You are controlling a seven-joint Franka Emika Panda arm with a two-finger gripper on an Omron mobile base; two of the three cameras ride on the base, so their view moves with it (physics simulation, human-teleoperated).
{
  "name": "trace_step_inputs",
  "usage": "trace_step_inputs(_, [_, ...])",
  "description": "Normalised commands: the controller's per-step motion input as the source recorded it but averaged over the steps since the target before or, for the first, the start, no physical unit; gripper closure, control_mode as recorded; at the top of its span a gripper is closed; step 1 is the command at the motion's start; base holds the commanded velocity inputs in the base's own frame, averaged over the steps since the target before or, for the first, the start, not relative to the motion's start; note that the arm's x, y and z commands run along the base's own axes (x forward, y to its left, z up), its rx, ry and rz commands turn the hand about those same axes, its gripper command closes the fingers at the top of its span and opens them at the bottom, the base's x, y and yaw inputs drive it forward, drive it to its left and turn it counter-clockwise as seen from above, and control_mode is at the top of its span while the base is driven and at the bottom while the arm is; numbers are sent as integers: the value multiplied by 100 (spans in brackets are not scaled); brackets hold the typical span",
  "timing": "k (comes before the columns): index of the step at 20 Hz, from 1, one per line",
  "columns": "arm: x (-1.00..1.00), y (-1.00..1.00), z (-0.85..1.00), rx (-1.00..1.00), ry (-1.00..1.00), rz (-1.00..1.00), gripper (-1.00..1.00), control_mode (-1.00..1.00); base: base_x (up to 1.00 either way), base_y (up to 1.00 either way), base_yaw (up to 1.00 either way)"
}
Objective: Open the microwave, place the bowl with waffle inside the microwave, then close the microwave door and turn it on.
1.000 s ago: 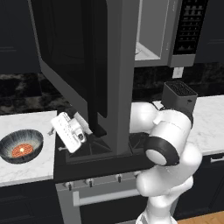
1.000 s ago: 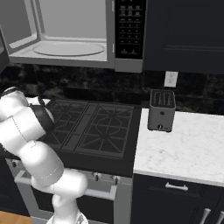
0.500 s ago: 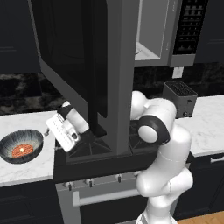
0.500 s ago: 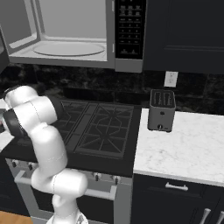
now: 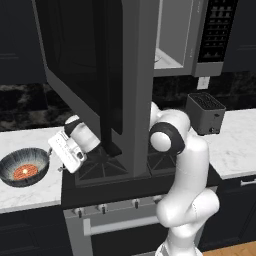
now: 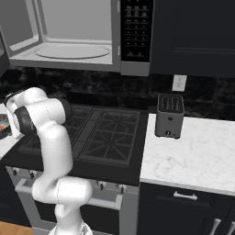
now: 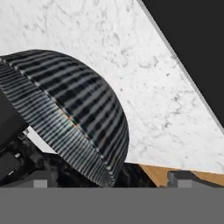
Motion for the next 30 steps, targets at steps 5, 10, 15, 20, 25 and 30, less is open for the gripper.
trace_step_inputs(5, [21,22,-24,-6,0,0,-100,-100,0,0,0])
trace_step_inputs(10, [22,26,-17,-5,0,0,-100,-100,0,0,0])
trace_step_inputs(15, [22,26,-20,-6,0,0,-100,-100,0,0,0])
trace_step_inputs(20, [20,25,-23,-7,0,0,100,-100,0,0,0])
trace_step_inputs(25, [0,1,0,0,0,0,100,-100,0,0,0])
trace_step_inputs(30, [0,0,0,0,0,0,100,-100,0,0,0])
